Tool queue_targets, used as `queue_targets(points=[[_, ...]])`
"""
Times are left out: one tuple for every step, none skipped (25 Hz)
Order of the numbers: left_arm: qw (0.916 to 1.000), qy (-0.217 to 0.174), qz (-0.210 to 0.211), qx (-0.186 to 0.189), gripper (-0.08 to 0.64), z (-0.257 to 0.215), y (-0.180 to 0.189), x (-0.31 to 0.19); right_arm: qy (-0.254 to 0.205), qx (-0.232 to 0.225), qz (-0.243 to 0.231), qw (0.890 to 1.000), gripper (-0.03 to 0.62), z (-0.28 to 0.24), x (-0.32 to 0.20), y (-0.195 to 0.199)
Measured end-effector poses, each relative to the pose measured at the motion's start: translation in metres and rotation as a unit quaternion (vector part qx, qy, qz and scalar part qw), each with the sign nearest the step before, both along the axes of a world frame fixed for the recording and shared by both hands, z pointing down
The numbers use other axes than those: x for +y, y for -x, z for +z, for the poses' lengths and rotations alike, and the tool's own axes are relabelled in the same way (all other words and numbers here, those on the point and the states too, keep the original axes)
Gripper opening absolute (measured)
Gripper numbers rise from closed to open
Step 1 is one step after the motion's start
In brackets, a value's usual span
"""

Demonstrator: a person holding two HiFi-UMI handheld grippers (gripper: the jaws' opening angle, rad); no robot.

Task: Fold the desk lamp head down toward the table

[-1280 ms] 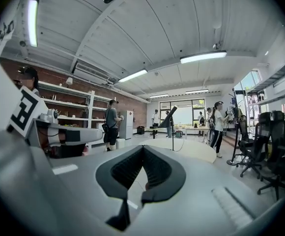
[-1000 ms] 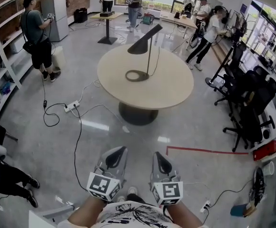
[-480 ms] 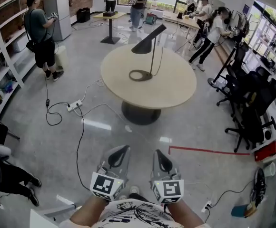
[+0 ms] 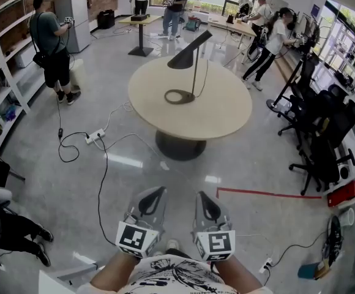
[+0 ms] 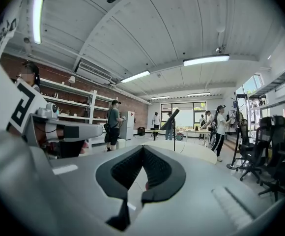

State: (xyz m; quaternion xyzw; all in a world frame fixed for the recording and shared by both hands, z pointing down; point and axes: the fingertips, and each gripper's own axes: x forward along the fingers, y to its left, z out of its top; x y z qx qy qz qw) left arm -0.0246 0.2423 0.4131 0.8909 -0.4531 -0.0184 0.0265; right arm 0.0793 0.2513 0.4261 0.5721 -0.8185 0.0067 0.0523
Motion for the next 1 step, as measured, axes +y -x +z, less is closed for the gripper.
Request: queue_targets(points=[[1.0,0.0,0.0,0.0,0.002,-0.0005,-0.0003,0.0,-0.001,0.001,0.0,1.0,0.009,-0.0008,-0.0002,-0.0003]])
